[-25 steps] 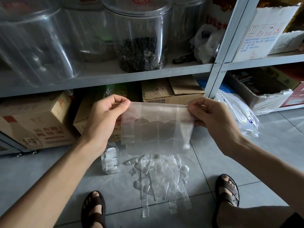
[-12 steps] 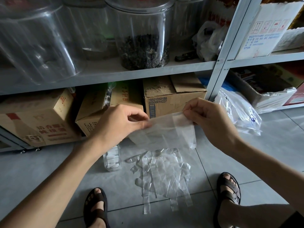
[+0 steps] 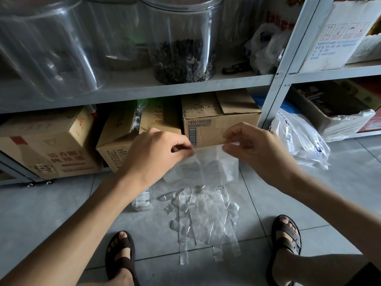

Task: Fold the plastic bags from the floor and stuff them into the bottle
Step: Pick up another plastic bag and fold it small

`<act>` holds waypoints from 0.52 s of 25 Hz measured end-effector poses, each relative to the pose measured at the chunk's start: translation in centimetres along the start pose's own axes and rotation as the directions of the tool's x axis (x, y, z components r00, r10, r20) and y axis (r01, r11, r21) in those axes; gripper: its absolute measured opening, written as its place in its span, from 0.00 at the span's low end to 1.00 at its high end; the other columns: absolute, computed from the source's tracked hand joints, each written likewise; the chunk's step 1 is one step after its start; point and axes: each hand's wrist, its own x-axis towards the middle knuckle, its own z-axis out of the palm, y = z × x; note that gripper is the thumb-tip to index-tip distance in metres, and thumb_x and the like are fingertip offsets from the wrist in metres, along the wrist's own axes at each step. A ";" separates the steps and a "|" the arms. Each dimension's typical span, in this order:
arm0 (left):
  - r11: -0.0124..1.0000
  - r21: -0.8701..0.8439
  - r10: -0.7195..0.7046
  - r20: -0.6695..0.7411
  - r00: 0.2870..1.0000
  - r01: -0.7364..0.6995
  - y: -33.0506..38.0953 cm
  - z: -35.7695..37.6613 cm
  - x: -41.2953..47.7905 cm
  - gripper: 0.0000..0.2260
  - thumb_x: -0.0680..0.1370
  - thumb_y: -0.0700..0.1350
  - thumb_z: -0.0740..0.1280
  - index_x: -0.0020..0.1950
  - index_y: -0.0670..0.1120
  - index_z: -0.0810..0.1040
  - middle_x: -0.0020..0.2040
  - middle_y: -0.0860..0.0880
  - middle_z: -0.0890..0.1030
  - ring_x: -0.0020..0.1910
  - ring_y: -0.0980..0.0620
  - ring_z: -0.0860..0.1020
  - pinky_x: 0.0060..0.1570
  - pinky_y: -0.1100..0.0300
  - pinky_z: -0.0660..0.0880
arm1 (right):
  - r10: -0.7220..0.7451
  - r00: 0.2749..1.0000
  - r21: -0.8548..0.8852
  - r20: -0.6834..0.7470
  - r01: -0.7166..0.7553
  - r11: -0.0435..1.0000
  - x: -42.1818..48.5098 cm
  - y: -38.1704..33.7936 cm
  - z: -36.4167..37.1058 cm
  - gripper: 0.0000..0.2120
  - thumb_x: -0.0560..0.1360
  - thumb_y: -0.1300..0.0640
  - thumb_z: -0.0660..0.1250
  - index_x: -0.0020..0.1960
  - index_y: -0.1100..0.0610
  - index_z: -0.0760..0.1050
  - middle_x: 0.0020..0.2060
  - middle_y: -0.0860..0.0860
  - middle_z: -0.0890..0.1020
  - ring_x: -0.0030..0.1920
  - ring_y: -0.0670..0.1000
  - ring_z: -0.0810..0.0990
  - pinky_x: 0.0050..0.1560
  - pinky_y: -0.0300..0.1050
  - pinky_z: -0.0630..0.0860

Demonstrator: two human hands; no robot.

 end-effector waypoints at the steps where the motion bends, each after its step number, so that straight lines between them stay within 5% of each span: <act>1: 0.998 0.042 0.037 0.008 0.999 -0.037 0.0 0.1 -0.1 0.01 0.74 0.49 0.76 0.45 0.54 0.87 0.37 0.58 0.85 0.34 0.57 0.80 0.35 0.58 0.78 | -0.038 0.999 -0.068 0.036 0.040 0.997 0.0 -0.1 0.2 0.10 0.71 0.54 0.76 0.50 0.50 0.80 0.40 0.41 0.83 0.42 0.38 0.81 0.44 0.27 0.72; 4: 0.992 0.081 0.093 0.065 0.994 -0.098 0.4 0.5 -0.2 0.02 0.75 0.50 0.74 0.45 0.53 0.86 0.35 0.56 0.84 0.33 0.55 0.80 0.33 0.56 0.78 | -0.180 0.972 -0.258 0.150 0.214 0.942 0.3 -0.3 1.3 0.14 0.70 0.46 0.76 0.53 0.49 0.82 0.41 0.40 0.84 0.41 0.38 0.81 0.46 0.34 0.78; 7: 0.990 0.078 0.111 0.086 0.990 -0.118 0.6 0.6 -0.3 0.06 0.74 0.53 0.70 0.44 0.54 0.85 0.35 0.56 0.84 0.33 0.53 0.81 0.33 0.55 0.78 | -0.281 0.946 -0.329 0.162 0.320 0.888 0.6 -0.7 2.4 0.06 0.71 0.47 0.75 0.46 0.48 0.84 0.38 0.42 0.85 0.38 0.43 0.82 0.39 0.46 0.81; 13: 0.995 0.076 0.066 0.075 0.995 -0.072 -0.1 0.0 -0.5 0.08 0.75 0.53 0.68 0.44 0.54 0.86 0.34 0.55 0.84 0.33 0.52 0.81 0.35 0.55 0.77 | -0.263 0.959 -0.361 0.111 0.285 0.888 0.7 0.0 1.9 0.03 0.71 0.54 0.76 0.44 0.51 0.85 0.38 0.43 0.84 0.39 0.47 0.82 0.40 0.41 0.77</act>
